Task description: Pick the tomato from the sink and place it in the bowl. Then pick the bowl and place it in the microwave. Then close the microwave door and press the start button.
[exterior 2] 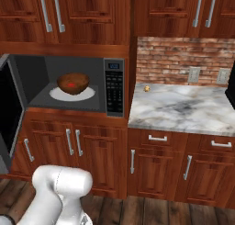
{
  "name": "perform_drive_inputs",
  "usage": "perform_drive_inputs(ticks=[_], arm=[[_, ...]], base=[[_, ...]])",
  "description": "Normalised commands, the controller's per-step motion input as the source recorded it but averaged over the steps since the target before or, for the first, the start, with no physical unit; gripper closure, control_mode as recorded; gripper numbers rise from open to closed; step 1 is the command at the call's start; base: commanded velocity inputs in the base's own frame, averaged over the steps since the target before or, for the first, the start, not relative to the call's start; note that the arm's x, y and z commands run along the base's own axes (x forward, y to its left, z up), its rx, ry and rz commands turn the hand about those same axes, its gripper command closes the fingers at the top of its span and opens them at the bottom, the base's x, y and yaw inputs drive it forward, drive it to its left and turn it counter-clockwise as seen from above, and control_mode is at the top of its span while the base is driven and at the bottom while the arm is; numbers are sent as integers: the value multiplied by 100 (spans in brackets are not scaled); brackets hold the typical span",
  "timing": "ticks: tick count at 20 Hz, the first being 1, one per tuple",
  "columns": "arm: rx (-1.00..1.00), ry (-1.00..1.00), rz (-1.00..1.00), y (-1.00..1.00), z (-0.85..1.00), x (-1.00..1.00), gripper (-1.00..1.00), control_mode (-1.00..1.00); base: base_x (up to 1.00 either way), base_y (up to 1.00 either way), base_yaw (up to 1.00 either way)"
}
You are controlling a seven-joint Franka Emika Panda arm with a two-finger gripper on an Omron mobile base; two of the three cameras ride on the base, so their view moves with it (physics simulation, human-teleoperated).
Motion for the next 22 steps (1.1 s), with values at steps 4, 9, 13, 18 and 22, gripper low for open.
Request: perform_drive_inputs(ticks=[4, 9, 13, 18, 22], arm=[[9, 0, 0, -99, 13, 39, -100, -100], [5, 0, 3, -95, 4, 65, -100, -100], [1, 0, 7, -74, 0, 61, -100, -100], [0, 0, 5, -63, 0, 71, -100, -100], [0, 0, 0, -58, 0, 79, -100, -100]], base=[[0, 0, 0], [0, 0, 0], [0, 0, 0], [0, 0, 0], [0, 0, 0]])
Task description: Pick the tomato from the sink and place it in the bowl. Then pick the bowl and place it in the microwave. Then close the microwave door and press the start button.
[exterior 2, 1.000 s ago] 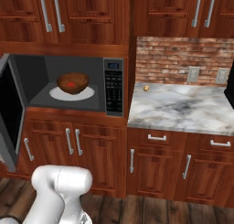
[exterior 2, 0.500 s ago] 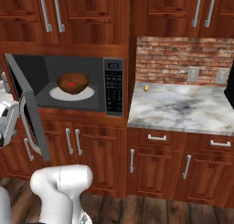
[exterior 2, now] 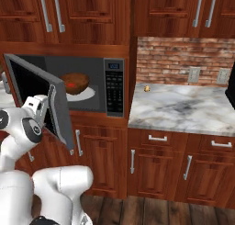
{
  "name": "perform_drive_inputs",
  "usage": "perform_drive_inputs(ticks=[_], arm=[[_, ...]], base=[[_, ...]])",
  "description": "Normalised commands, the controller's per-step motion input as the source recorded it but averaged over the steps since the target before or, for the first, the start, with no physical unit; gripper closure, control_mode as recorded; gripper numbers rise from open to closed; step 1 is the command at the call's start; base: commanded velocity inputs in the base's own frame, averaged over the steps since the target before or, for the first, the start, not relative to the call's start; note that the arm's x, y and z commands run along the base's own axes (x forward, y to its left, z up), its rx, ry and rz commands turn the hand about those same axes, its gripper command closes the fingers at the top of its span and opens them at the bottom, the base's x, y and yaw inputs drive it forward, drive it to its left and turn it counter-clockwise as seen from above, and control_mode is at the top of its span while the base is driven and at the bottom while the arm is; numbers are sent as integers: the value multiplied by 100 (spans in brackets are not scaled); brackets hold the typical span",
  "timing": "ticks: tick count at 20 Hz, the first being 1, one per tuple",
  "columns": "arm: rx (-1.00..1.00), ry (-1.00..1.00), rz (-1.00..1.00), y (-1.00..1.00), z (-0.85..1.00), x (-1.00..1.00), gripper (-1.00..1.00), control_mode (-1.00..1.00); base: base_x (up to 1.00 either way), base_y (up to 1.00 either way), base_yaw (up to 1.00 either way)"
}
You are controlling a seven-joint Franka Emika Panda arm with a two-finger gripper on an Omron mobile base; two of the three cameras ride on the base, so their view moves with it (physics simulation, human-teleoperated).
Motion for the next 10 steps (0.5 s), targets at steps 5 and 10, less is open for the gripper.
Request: perform_drive_inputs(ticks=[5, 10], arm=[[0, 0, 0, -53, 0, 89, -100, -100], [0, 0, 0, -47, 0, 75, -100, -100]], base=[[0, 0, 0], [0, 0, 0]])
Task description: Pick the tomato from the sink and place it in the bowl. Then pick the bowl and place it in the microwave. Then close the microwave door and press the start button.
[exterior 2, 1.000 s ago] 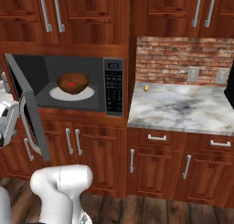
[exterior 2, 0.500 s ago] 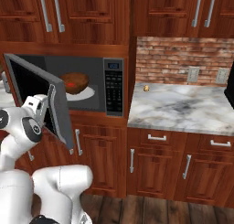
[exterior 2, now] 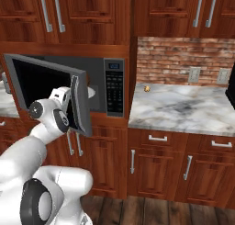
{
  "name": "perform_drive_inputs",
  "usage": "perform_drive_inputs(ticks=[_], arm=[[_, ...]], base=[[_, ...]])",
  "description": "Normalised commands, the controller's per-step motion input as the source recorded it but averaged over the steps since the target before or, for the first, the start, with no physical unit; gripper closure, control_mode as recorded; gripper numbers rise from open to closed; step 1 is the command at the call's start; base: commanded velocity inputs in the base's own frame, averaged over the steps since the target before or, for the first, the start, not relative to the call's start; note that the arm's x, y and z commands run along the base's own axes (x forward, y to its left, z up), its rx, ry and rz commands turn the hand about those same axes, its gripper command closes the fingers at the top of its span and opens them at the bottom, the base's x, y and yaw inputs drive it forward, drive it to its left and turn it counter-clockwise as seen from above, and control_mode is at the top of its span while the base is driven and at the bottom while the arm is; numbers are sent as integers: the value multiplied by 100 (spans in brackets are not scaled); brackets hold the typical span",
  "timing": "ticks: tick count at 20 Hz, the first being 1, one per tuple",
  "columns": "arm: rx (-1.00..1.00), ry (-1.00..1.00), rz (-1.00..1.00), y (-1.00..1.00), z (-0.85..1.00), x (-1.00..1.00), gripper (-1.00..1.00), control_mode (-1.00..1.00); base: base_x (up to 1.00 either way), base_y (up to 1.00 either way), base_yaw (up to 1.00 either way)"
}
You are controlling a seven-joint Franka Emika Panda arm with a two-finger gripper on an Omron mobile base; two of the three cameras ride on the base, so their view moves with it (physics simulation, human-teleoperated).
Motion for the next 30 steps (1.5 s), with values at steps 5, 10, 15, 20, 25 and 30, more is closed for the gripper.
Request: perform_drive_inputs(ticks=[5, 10, 15, 20, 25, 30], arm=[[0, 0, 0, -39, 0, 81, -100, -100], [0, 0, 0, -31, 0, 76, -100, -100], [0, 0, 0, -7, 0, 62, -100, -100], [0, 1, 0, -2, -1, 73, -100, -100], [0, 3, 0, -2, 0, 68, -100, -100], [0, 2, 0, -1, 0, 38, -100, -100]], base=[[0, 0, 0], [0, 0, 0], [0, 0, 0], [0, 0, 0], [0, 0, 0], [0, 0, 0]])
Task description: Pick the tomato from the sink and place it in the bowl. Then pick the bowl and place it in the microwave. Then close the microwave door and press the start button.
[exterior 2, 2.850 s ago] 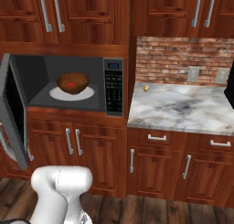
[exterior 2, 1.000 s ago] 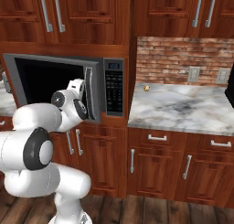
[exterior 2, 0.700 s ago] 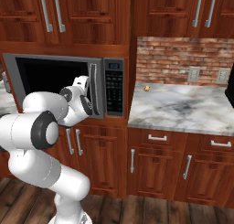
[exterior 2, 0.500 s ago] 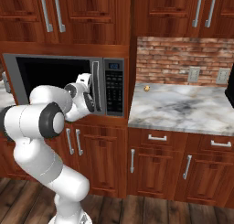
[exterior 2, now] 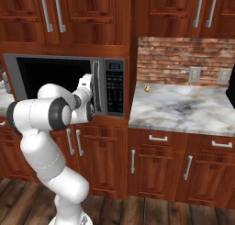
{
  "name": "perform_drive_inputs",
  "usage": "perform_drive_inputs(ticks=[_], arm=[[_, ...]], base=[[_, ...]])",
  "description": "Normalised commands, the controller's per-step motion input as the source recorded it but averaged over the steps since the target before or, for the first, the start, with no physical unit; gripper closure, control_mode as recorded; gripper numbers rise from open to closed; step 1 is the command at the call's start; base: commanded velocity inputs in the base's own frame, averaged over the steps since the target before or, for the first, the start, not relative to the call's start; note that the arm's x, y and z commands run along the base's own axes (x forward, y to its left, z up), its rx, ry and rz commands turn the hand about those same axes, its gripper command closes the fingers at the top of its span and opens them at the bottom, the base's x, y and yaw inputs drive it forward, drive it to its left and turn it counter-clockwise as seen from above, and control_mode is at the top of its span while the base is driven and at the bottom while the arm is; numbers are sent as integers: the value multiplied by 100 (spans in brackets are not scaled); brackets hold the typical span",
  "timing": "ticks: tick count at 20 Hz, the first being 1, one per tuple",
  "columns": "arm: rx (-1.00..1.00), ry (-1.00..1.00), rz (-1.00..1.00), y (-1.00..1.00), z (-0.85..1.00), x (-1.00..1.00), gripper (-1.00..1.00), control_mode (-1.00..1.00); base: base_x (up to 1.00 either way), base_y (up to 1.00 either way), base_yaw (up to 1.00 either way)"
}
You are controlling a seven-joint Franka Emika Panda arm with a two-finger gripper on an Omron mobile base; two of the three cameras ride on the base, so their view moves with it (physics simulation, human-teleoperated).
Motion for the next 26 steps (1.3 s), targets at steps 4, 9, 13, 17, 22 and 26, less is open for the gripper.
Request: perform_drive_inputs(ticks=[4, 9, 13, 17, 22, 26], arm=[[0, 3, -1, -9, 3, -14, -100, -100], [8, 22, -5, -34, 40, -85, -100, -100], [10, 20, 0, -33, 55, -89, -100, -100], [13, 26, 0, -35, 58, -75, -100, -100], [15, 35, 0, -41, 67, -45, -100, -100], [11, 34, 0, -46, 41, -35, -100, -100]], base=[[0, 0, 0], [0, 0, 0], [0, 0, 0], [0, 0, 0], [0, 0, 0], [0, 0, 0]])
